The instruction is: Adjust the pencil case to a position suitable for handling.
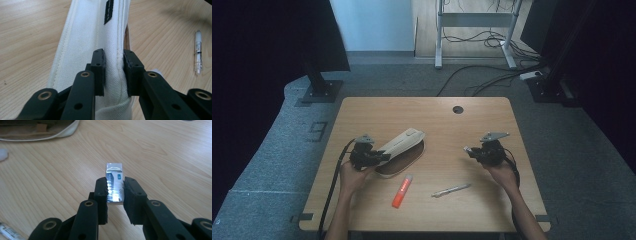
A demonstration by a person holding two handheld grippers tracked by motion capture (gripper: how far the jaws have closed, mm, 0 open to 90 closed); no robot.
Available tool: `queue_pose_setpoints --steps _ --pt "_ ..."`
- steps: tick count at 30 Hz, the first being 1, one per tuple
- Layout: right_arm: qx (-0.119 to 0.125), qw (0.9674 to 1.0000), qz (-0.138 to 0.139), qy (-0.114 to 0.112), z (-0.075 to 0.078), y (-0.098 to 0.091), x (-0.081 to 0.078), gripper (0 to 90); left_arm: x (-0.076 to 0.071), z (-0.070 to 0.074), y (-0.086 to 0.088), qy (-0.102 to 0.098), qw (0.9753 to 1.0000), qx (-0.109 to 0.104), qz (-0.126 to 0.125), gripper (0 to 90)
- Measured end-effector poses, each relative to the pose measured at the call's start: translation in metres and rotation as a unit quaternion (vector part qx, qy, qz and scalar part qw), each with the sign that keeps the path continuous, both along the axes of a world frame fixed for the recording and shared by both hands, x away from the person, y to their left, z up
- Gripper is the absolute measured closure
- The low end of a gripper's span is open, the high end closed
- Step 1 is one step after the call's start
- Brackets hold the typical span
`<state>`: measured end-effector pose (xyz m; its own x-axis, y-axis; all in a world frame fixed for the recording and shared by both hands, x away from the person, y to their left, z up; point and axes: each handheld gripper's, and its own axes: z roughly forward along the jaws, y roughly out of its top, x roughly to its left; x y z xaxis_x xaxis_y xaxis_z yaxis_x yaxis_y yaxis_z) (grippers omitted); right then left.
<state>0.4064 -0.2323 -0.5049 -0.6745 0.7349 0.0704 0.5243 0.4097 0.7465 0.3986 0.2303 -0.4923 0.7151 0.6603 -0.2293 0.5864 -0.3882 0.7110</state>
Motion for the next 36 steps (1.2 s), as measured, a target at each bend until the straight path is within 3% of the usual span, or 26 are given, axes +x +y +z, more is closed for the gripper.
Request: queue_pose_setpoints --steps 36 --pt "0.001 0.9985 0.054 0.004 -0.001 0.070 0.018 71.8 -0.001 0.001 0.000 -0.004 1.0000 0.004 0.000 73.5"
